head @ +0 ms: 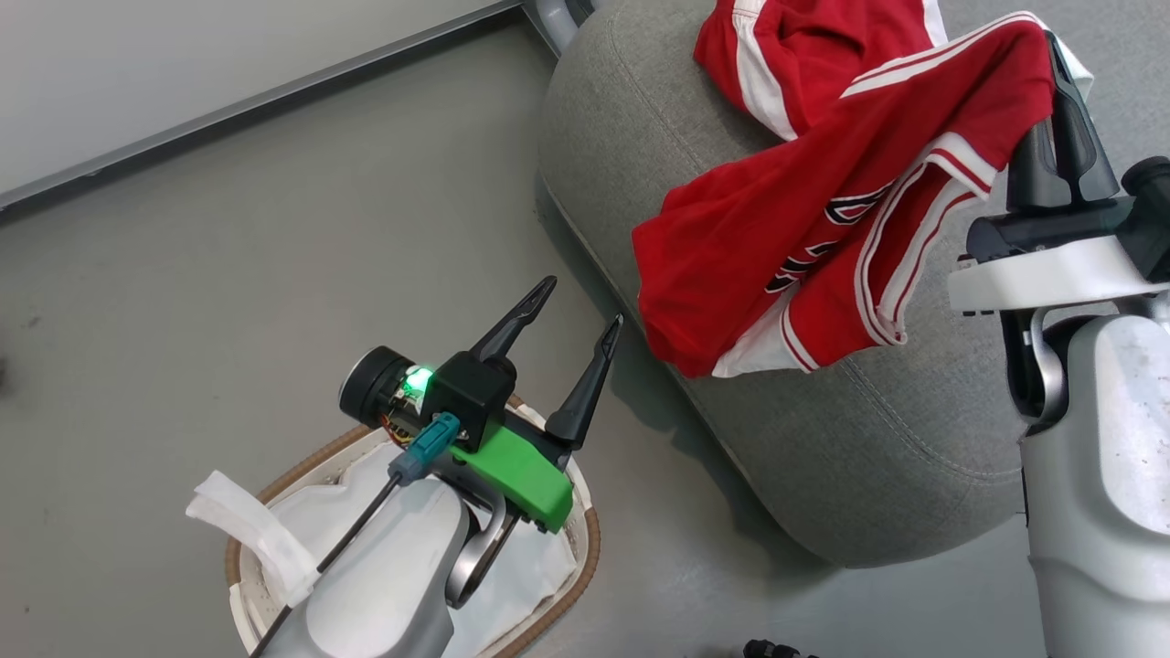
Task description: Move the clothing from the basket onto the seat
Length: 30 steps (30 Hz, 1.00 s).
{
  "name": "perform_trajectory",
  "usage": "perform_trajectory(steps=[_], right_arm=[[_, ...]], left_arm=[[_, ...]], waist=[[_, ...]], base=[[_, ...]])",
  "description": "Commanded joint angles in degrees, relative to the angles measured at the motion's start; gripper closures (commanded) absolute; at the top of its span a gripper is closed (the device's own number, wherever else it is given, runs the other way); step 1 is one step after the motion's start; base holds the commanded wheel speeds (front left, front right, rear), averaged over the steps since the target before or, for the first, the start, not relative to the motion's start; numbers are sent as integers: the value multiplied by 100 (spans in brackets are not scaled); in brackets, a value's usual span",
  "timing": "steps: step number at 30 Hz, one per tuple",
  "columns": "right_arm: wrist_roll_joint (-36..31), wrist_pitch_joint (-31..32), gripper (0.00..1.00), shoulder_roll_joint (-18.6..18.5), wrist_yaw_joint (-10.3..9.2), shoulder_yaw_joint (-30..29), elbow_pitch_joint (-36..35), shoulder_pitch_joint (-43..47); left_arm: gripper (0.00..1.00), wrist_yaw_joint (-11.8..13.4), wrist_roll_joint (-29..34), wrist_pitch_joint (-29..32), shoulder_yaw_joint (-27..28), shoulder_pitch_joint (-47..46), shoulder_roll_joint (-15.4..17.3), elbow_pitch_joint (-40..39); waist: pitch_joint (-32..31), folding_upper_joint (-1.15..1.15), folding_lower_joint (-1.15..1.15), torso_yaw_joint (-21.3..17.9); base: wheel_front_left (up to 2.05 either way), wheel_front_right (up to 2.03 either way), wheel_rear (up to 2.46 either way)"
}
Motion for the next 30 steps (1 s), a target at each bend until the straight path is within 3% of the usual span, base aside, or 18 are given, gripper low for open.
perform_trajectory(steps=[1, 4, 8, 23, 30], right_arm=[[-80, -1, 100, -4, -6, -49, 12, -138], [-233, -1, 100, -20, -6, -190, 36, -385], [-365, -1, 100, -317, -6, -411, 111, -893], [-696, 259, 100, -2379, -6, -1361, 1173, -3720], [-905, 239, 100, -2742, -6, -1789, 2147, -3763]], left_arm=[[0, -17, 0, -4, -16, -95, 63, -12], [0, -18, -17, -4, -34, -68, 71, -40], [0, -18, -14, -4, -64, 12, 49, -60], [0, -14, 223, -4, -94, -205, -50, -212], [0, -15, 332, -4, -121, -396, 22, -278]], waist=[[74, 48, 0, -10], [96, 48, 0, 74], [139, 48, 0, 235], [860, 48, 0, 1064], [1348, 48, 0, 1423]], base=[[0, 0, 0], [0, 0, 0], [0, 0, 0], [0, 0, 0], [0, 0, 0]])
